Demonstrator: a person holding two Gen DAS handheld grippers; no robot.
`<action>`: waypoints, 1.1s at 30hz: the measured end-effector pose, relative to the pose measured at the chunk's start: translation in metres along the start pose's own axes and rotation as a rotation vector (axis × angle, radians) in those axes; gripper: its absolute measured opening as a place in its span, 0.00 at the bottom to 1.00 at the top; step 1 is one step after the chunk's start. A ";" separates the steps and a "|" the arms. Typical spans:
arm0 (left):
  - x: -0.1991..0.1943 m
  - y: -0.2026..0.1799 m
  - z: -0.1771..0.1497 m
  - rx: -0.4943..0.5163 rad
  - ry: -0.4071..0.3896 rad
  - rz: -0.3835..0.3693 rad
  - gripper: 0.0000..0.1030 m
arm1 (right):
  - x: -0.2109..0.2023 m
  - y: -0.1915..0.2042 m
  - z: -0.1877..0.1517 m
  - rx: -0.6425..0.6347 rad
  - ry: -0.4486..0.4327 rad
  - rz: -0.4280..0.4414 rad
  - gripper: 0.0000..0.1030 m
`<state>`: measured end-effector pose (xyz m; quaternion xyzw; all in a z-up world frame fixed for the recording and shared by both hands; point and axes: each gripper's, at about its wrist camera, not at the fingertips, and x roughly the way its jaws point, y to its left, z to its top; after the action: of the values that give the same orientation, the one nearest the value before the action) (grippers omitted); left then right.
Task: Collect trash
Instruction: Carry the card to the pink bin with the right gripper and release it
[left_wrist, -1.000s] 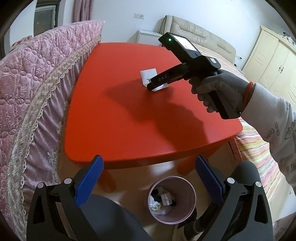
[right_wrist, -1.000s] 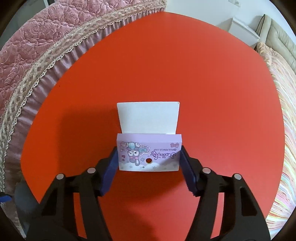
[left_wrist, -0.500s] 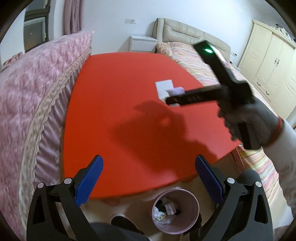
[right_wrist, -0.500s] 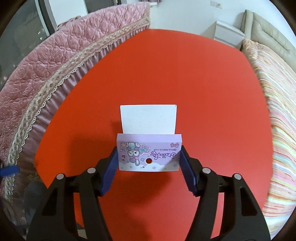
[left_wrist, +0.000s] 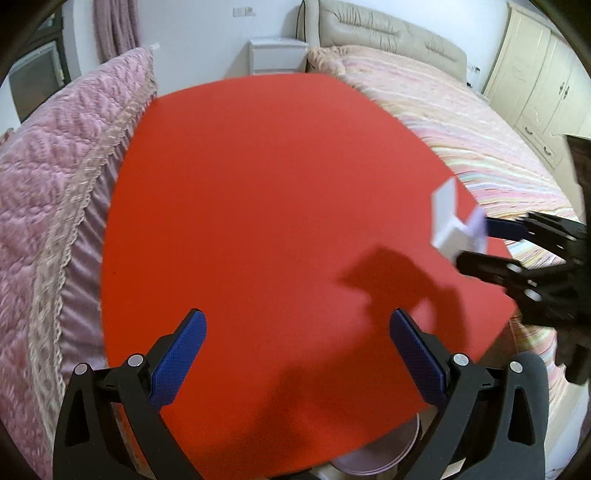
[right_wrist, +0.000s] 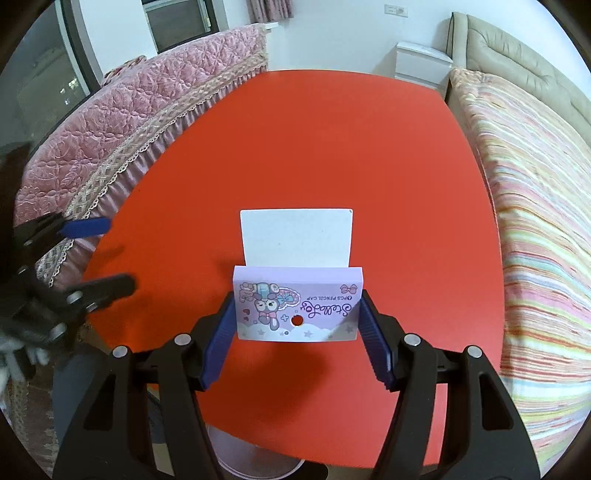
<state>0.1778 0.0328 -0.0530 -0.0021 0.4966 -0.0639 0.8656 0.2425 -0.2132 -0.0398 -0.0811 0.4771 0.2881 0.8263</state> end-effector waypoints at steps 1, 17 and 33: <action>0.004 0.001 0.002 -0.003 0.007 0.001 0.92 | -0.002 -0.001 -0.001 0.002 -0.002 -0.001 0.61; 0.005 0.001 0.001 -0.019 -0.020 0.038 0.00 | -0.008 0.000 0.000 -0.008 -0.026 -0.003 0.61; -0.057 -0.043 -0.048 0.068 -0.133 0.030 0.00 | -0.067 0.017 -0.054 -0.067 -0.110 -0.005 0.61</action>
<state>0.1036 -0.0004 -0.0253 0.0303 0.4356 -0.0673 0.8971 0.1677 -0.2486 -0.0099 -0.0943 0.4208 0.3058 0.8488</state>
